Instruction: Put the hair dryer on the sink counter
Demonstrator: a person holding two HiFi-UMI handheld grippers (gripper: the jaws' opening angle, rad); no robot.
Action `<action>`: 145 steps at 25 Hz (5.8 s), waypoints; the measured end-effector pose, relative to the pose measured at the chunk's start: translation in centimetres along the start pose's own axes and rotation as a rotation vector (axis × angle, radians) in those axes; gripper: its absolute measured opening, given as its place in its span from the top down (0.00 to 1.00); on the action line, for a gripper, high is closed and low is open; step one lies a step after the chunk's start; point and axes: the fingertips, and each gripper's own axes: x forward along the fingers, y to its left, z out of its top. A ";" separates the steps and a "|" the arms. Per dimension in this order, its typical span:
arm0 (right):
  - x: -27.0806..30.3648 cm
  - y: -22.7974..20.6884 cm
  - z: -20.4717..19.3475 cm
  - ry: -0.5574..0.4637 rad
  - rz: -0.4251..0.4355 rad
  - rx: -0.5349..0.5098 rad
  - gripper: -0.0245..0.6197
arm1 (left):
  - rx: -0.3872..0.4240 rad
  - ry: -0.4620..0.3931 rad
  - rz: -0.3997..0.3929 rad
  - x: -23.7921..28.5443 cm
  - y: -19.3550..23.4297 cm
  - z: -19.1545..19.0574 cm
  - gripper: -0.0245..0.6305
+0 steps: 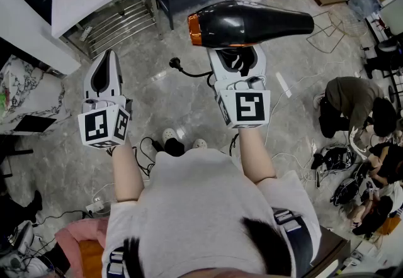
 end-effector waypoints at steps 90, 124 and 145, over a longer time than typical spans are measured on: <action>58.5 -12.4 -17.7 0.007 0.006 0.099 0.50 | -0.030 -0.100 0.003 57.2 24.5 -7.2 0.96; 88.7 -8.5 -35.7 0.329 0.073 0.181 0.50 | -0.070 0.011 -0.039 81.4 42.1 -15.8 0.96; 96.0 -5.9 -53.4 0.745 0.335 0.299 0.50 | -0.081 0.106 0.182 86.1 43.6 -20.0 0.96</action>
